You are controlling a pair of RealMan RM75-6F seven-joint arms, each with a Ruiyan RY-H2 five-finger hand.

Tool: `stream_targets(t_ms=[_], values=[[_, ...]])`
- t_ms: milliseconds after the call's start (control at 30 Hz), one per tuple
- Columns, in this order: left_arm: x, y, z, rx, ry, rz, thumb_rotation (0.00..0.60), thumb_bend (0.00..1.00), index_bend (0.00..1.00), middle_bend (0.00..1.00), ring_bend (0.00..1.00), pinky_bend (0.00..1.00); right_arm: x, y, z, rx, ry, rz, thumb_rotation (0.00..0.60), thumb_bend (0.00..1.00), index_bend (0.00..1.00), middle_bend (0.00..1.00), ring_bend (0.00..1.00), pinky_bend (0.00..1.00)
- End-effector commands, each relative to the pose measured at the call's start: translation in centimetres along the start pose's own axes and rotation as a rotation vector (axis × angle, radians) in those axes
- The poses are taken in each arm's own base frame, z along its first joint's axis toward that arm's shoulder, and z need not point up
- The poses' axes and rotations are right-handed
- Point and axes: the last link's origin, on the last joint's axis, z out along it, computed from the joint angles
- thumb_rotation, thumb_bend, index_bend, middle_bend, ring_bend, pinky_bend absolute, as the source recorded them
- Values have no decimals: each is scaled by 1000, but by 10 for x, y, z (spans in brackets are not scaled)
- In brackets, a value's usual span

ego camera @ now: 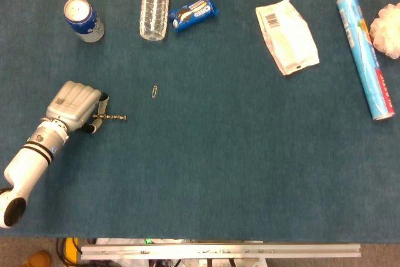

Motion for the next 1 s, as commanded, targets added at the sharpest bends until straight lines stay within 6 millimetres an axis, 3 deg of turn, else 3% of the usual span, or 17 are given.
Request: stream_targets(t_ms=[33,433,1000], values=[[0,0,0,1,1,0,600,399,528,951,948,1000,0,0,0,0,2,0,600,259,398,391,371,552],[13,-2,-6,2,55,10,600,399,538,952,948,1000,1,1,0,3,10,6,600,259,398,392,371,552],[66,8,-6,-35,166,-7,600,399,552,953,948,1000,3,3,-2,4,30,18,600,259,398,395,375,552]])
